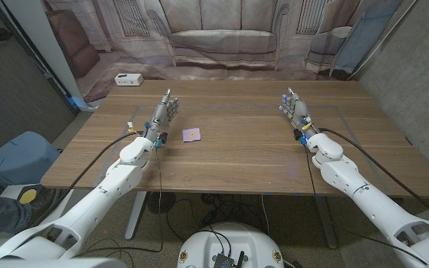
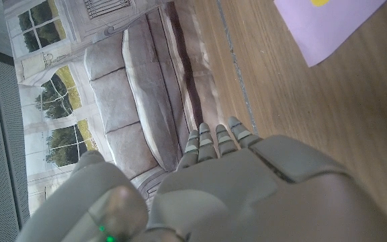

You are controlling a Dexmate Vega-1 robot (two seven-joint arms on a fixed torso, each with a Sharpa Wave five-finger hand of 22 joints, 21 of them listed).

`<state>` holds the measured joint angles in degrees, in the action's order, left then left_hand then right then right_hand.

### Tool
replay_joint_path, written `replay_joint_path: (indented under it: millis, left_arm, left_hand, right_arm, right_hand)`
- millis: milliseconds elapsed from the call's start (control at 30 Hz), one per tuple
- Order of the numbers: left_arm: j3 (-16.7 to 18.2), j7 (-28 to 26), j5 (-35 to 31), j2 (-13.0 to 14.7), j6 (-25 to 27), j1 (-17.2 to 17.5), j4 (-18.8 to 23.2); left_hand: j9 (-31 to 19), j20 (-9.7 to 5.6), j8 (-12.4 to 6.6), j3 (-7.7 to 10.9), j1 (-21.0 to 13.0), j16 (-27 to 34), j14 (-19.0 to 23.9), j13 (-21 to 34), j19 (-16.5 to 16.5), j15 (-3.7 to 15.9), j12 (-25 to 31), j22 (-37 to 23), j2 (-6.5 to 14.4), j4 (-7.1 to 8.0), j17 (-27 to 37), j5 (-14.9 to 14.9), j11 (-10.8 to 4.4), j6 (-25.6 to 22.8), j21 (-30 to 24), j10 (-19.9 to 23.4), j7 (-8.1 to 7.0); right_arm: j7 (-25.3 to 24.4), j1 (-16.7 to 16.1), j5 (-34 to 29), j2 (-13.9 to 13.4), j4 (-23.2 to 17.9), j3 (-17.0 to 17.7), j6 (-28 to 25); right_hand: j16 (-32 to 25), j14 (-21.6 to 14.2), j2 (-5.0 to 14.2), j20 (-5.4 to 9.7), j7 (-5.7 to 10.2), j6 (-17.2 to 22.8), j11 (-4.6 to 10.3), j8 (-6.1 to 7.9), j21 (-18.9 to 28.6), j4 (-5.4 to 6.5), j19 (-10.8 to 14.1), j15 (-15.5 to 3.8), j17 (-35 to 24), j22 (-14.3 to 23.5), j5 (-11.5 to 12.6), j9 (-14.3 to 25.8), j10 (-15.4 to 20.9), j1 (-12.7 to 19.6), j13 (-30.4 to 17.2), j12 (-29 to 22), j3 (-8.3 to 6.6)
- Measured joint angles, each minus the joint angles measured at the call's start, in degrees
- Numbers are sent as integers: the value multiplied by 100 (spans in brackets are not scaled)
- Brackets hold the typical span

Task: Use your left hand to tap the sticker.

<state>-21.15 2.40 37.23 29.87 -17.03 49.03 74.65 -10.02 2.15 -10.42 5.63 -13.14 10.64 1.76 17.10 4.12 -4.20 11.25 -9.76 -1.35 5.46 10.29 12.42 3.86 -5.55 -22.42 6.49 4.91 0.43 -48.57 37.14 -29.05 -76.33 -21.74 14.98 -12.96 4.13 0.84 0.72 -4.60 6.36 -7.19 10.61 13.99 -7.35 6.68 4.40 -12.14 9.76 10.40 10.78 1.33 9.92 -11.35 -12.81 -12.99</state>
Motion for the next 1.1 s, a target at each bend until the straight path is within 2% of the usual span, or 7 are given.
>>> replay_joint_path:
  millis: [133,333,400,500,600,833,1100]
  left_arm:
    - [24,122,61,-8,-149,56,-2]
    - [48,138,22,-34,-354,123,-33]
    - [57,125,-18,-34,-430,144,-52]
    - [57,89,-100,-34,-512,144,-52]
    - [66,29,-201,14,-581,188,-54]
    - [67,-144,-409,75,-658,206,-9]
    - [39,-385,-668,90,-715,208,68]
  left_hand:
    - [0,-111,-44,18,0,0,20,-49,-73,20,23,0,0,-17,0,0,-27,-80,0,89,2]
    - [0,-142,-45,18,-30,39,107,-89,-105,46,23,0,30,-17,0,0,-48,-173,28,132,-11]
    - [0,-142,-45,18,-30,39,112,-105,-105,51,63,0,30,-17,0,0,-66,-173,42,174,-11]
    - [0,-175,-45,18,-30,61,173,-122,-138,52,84,0,30,-17,0,0,-75,-215,42,227,-10]
    - [0,-128,-83,36,-31,61,219,-157,-186,56,105,1,31,-35,-1,0,-87,-254,42,292,-11]
    - [0,-142,-89,16,-68,84,317,-197,-290,52,107,1,68,-65,-18,0,-99,-357,42,390,10]
    - [1,-87,-89,10,-128,127,616,-295,-583,62,195,1,68,-106,-17,0,-79,-531,42,633,-21]
  right_arm:
    - [-81,-45,4,18,-93,-12,-84]
    - [-167,-113,7,31,-180,-18,-120]
    - [-202,-140,-3,47,-189,-19,-88]
    - [-202,-164,-3,62,-198,-18,-88]
    - [-255,-193,-62,76,-209,-12,69]
    - [-383,-257,-304,52,-294,0,328]
    - [-407,-310,-443,-16,-321,34,535]
  right_hand:
    - [0,0,0,0,0,0,-31,0,0,0,0,0,0,0,0,4,31,0,0,0,0]
    - [0,0,0,-3,21,21,-31,21,0,0,3,0,0,0,0,2,31,0,0,0,0]
    - [0,-15,0,-17,28,34,-70,21,0,0,63,-15,1,0,0,-8,70,0,0,0,0]
    - [-40,-120,0,0,0,61,-27,21,-1,0,189,-54,1,-1,0,-12,158,0,1,-34,0]
    - [-62,-172,0,17,0,61,-27,27,21,0,230,-62,1,-1,0,-12,201,0,1,-55,0]
    - [-62,-230,0,31,20,122,-21,43,21,0,340,-103,7,-1,0,-12,290,0,1,-76,0]
    - [-84,-291,0,51,0,142,-20,43,21,0,378,-103,17,-1,0,-12,351,0,1,-78,0]
